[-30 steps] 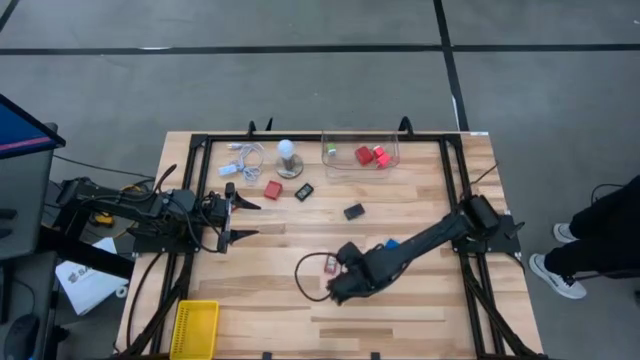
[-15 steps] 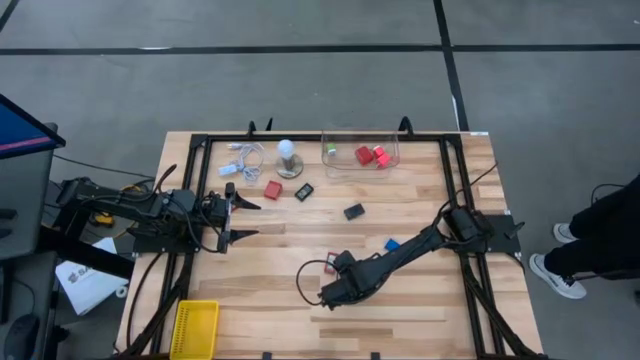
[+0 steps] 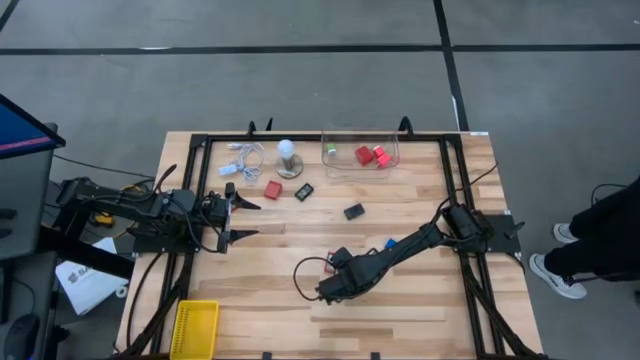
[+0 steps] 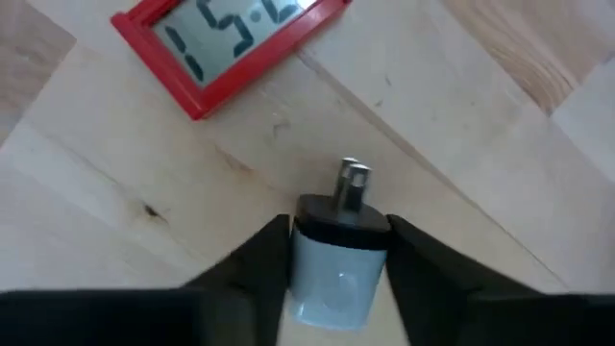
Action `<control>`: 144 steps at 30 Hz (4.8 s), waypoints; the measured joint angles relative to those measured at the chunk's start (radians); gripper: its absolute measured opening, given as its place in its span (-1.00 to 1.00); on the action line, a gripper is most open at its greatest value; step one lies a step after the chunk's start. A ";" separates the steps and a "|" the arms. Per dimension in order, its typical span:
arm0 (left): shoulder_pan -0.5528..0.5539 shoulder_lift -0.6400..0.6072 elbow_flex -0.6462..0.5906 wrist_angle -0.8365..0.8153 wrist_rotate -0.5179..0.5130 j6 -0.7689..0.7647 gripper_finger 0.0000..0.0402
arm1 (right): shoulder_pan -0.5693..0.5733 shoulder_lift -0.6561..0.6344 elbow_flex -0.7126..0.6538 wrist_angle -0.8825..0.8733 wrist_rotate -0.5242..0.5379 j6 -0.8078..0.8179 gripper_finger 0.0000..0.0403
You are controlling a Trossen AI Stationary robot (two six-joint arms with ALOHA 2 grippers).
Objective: Pick & Place Office items
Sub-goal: Put the white and black charger adapter into the transparent bin, then put the red charger adapter into the transparent bin
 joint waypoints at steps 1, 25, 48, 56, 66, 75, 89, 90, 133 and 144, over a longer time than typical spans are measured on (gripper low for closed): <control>0.000 0.000 0.000 0.000 0.000 0.000 0.54 | 0.000 -0.001 0.000 0.000 0.000 -0.009 -0.44; 0.000 0.000 0.000 0.005 0.000 0.000 0.54 | -0.149 -0.434 0.001 -0.269 0.450 -0.119 -0.42; 0.001 0.002 0.000 -0.003 -0.001 0.004 0.54 | -1.030 -0.304 0.000 0.083 0.015 -0.760 -0.42; 0.000 0.002 0.000 -0.003 -0.001 0.001 0.54 | -1.032 -0.171 0.001 0.205 -0.083 -0.755 -0.42; 0.000 0.002 0.000 -0.004 0.000 0.003 0.54 | -1.002 -0.144 0.000 0.207 -0.075 -0.761 -0.42; 0.000 0.002 0.000 -0.004 0.000 0.001 0.54 | -0.998 -0.143 0.000 0.207 -0.072 -0.775 -0.42; 0.000 0.002 0.000 -0.005 0.000 0.002 0.54 | -0.985 -0.149 0.000 0.136 -0.053 -0.837 -0.05; 0.000 0.002 0.000 -0.005 0.000 0.002 0.54 | -0.980 -0.152 0.000 0.134 -0.053 -0.851 -0.06; 0.085 0.294 0.040 -0.088 -0.403 -0.289 0.56 | -0.040 -0.329 0.001 -0.040 0.204 -0.479 -0.07; 0.356 0.796 0.303 -0.130 -0.348 -0.333 0.79 | 0.063 -0.328 0.001 -0.037 0.315 -0.418 -0.03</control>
